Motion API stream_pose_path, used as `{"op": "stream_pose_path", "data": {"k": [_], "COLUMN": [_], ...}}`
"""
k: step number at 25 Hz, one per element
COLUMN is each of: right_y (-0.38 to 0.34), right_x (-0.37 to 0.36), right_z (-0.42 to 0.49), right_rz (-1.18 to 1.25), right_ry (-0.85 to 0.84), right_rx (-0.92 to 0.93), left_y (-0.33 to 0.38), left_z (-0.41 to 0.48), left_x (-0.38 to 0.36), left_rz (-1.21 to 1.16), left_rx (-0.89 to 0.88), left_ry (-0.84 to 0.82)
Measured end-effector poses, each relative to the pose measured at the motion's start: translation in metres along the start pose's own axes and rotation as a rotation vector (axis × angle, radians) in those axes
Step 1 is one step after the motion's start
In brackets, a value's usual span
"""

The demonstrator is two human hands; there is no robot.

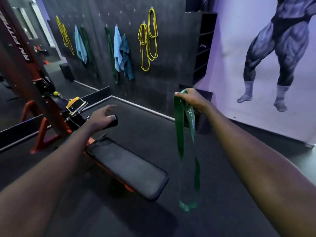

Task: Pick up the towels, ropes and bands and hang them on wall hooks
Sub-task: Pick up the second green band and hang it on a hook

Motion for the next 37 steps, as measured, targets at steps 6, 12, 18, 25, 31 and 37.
{"op": "stream_pose_path", "data": {"k": [6, 12, 18, 25, 31, 37], "right_y": [0.007, 0.035, 0.034, 0.030, 0.013, -0.007], "right_x": [0.070, 0.115, 0.163, 0.201, 0.207, 0.180], "right_z": [0.068, 0.192, 0.308, 0.489, 0.652, 0.811], "right_rz": [0.008, -0.047, -0.062, -0.056, -0.009, -0.026], "right_ry": [-0.034, 0.010, 0.019, -0.042, -0.093, -0.100], "right_rx": [0.075, 0.082, 0.152, 0.256, 0.325, 0.363], "left_y": [0.058, 0.077, 0.098, 0.104, 0.088, 0.032], "left_z": [0.086, 0.205, 0.331, 0.480, 0.605, 0.728], "left_x": [-0.007, -0.005, 0.007, 0.009, 0.032, 0.077], "left_rz": [0.049, 0.027, -0.024, -0.012, 0.015, 0.063], "left_rx": [-0.020, -0.047, -0.017, 0.019, 0.097, 0.177], "left_ry": [0.064, 0.117, 0.158, 0.216, 0.292, 0.319]}}
Point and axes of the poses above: each hand's wrist, its own z-axis towards the middle knuckle, its own x-axis out of the back of the hand, y = z × x, the point moved 2 cm from there along z, towards the middle knuckle, and after that the axes turned 8 degrees about -y, right-handed, at the moved point
